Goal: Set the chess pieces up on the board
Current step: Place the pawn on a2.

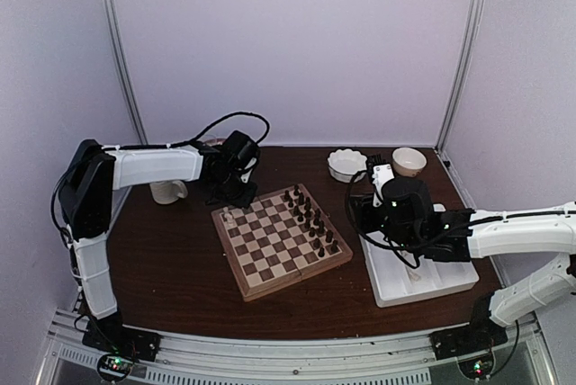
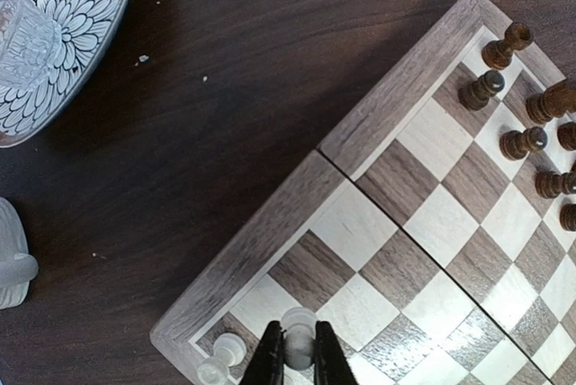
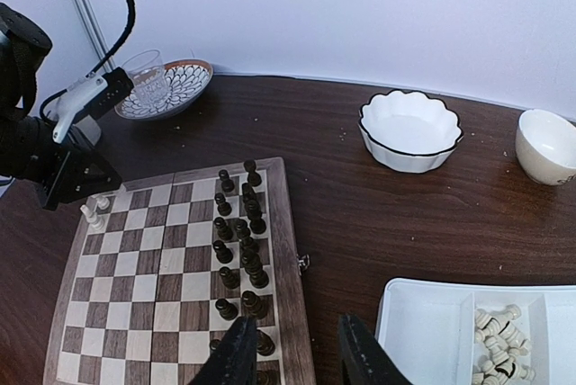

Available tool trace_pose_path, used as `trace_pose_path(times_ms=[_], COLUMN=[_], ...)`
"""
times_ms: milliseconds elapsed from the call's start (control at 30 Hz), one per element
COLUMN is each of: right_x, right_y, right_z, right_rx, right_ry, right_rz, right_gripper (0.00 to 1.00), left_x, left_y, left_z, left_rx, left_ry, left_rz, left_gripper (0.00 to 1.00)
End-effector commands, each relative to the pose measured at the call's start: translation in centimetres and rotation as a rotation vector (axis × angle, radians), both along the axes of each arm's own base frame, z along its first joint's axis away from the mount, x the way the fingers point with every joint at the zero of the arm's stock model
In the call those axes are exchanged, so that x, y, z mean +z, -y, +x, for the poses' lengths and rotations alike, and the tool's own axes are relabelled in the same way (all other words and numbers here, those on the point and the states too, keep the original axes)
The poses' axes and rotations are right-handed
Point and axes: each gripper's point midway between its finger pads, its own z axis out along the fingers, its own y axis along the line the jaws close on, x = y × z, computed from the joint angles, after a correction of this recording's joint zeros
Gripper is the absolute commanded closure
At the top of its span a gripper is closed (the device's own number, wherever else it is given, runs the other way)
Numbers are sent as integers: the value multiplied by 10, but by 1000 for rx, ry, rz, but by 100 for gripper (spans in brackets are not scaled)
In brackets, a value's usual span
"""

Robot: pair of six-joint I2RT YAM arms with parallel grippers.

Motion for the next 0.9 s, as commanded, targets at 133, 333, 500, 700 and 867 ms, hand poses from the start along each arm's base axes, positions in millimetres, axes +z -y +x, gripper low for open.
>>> trace_pose_path(times_ms=[133,333,500,700,867], right_x=[6,6,5,5,5], right_y=[-3,-4,-4,-4,-4], right_z=[3,3,4,4,4], right_rx=[-4,-3,-4,-4,-4], right_ry=[7,6,5,6,5], right_rz=[19,18,15,16,15], right_gripper=[67,67,67,67,67], left_x=[-2,-7,-11,-19,-22], left_y=[-4,-9,-13,-15,-17], left_z=[11,10,11,10,9], left_rx=[4,12,18,18,22], left_ry=[17,7,2,-15,-22], left_rz=[21,37,46,52,57], left_gripper=[95,95,95,95,95])
